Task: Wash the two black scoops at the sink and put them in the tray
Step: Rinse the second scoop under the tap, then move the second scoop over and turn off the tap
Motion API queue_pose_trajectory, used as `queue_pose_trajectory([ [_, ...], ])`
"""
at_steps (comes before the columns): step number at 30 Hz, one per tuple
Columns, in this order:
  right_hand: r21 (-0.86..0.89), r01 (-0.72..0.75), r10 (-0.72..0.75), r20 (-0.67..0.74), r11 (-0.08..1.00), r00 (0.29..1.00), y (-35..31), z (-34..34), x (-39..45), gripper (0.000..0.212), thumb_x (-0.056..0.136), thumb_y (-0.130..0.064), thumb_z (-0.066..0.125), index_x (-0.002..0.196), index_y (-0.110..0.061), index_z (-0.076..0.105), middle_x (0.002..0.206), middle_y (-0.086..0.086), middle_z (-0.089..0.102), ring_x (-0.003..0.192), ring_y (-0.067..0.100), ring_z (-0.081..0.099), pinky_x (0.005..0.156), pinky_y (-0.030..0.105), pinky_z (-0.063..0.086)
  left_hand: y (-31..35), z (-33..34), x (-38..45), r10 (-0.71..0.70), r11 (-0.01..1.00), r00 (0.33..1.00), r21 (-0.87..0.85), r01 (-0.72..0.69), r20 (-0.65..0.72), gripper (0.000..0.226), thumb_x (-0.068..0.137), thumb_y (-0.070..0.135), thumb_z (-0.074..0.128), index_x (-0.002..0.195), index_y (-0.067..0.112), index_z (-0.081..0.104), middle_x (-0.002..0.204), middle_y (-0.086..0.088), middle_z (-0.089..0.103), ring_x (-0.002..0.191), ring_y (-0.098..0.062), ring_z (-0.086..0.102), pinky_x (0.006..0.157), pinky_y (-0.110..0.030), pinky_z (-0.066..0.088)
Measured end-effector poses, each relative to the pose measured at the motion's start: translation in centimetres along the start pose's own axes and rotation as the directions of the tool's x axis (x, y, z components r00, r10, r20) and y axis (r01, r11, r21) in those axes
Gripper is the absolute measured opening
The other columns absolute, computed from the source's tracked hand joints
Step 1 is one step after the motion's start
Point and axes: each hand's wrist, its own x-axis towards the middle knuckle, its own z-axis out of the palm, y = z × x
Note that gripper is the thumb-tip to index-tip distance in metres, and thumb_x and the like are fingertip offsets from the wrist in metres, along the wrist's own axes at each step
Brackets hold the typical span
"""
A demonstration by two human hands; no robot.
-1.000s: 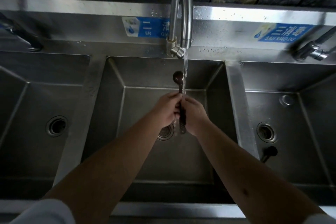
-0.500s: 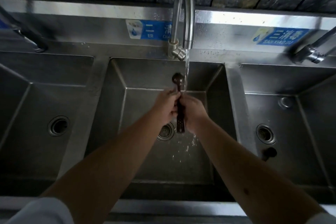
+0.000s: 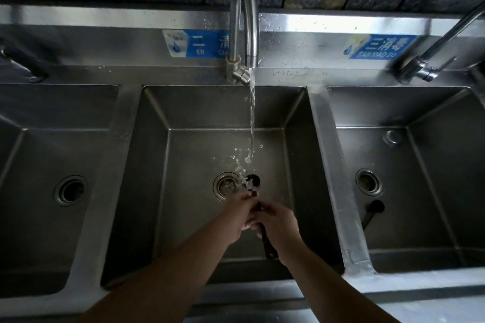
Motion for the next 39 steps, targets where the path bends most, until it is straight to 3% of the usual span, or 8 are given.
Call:
queue_pose_trajectory([
  [5,0.055,0.072,-0.065,-0.121,0.996,0.991,0.7,-1.1,-1.4,0.019,0.092,-0.021,0.067,0.088,-0.038,0.076,0.077,-0.005,0.078,0.062,0.007,0.070,0.056,0.021,0.055,0.1,1.6,-0.7,-0.067,0.998,0.996,-0.003,0.067,0.052,0.011,0.091,0.022,0.062,0.097,0.014,0.068,0.087,-0.008,0.068,0.080,-0.022,0.063,0.074,-0.036,0.050],
  [9,0.132,0.124,-0.100,-0.172,0.983,0.980,0.9,-2.9,-2.1,0.030,0.092,-0.018,0.066,0.082,-0.045,0.074,0.081,-0.014,0.077,0.064,-0.002,0.069,0.053,0.012,0.050,1.0,3.7,-1.3,-0.057,0.998,0.985,0.000,0.058,0.161,0.019,0.093,0.025,0.059,0.104,0.013,0.069,0.091,-0.009,0.068,0.078,-0.020,0.061,0.064,-0.030,0.045],
  [15,0.218,0.194,-0.165,-0.147,0.956,0.975,1.1,-7.4,-1.5,0.026,0.091,-0.020,0.069,0.093,-0.045,0.075,0.091,-0.008,0.079,0.082,0.009,0.075,0.071,0.025,0.058,3.4,8.8,-1.6,0.043,0.995,0.990,0.086,-0.055,0.135,0.019,0.097,0.018,0.054,0.110,0.012,0.067,0.084,-0.004,0.067,0.069,-0.016,0.060,0.055,-0.025,0.038],
  [20,0.301,0.208,-0.159,-0.179,0.931,0.971,0.8,-12.7,-0.2,0.017,0.079,-0.029,0.069,0.091,-0.037,0.078,0.084,0.005,0.079,0.074,0.020,0.072,0.074,0.042,0.056,5.0,14.5,-0.7,0.172,0.973,0.977,0.132,-0.188,0.124,0.012,0.093,0.010,0.058,0.101,0.010,0.066,0.088,-0.009,0.067,0.078,-0.025,0.062,0.060,-0.028,0.045],
  [25,0.356,0.201,-0.124,-0.229,0.913,0.966,1.1,-20.4,1.4,0.023,0.093,-0.009,0.063,0.087,-0.023,0.080,0.082,0.009,0.080,0.073,0.022,0.075,0.067,0.036,0.059,5.5,21.7,1.3,0.267,0.900,0.949,0.308,-0.308,0.168,0.009,0.083,0.023,0.067,0.092,0.022,0.071,0.072,-0.003,0.063,0.070,-0.020,0.059,0.065,-0.029,0.042],
  [30,0.312,0.146,-0.051,-0.293,0.939,0.955,2.6,-28.1,4.8,0.026,0.092,-0.002,0.065,0.077,-0.021,0.076,0.055,-0.010,0.071,0.051,0.002,0.063,0.052,0.018,0.047,4.4,29.0,4.8,0.384,0.794,0.907,0.439,-0.421,0.175,0.011,0.082,0.017,0.072,0.092,0.013,0.072,0.085,-0.011,0.072,0.073,-0.016,0.063,0.070,-0.027,0.049],
  [35,0.193,-0.041,0.096,-0.285,0.980,0.954,6.3,-33.0,10.4,0.034,0.086,-0.006,0.071,0.061,-0.030,0.078,0.049,-0.006,0.064,0.046,0.009,0.054,0.051,0.027,0.043,1.4,34.9,10.1,0.277,0.779,0.957,0.563,-0.277,0.088,0.007,0.082,0.007,0.069,0.086,0.012,0.071,0.068,-0.003,0.064,0.070,-0.019,0.058,0.067,-0.032,0.046],
  [39,-0.007,-0.233,0.226,-0.211,0.972,0.951,9.7,-33.7,15.6,0.009,0.081,-0.013,0.074,0.076,-0.009,0.080,0.052,0.000,0.063,0.049,0.015,0.056,0.057,0.032,0.045,-2.1,36.4,14.9,0.131,0.686,0.991,0.718,-0.119,0.039,0.014,0.083,0.003,0.064,0.096,0.000,0.070,0.097,-0.025,0.071,0.096,-0.037,0.066,0.075,-0.034,0.047],
])
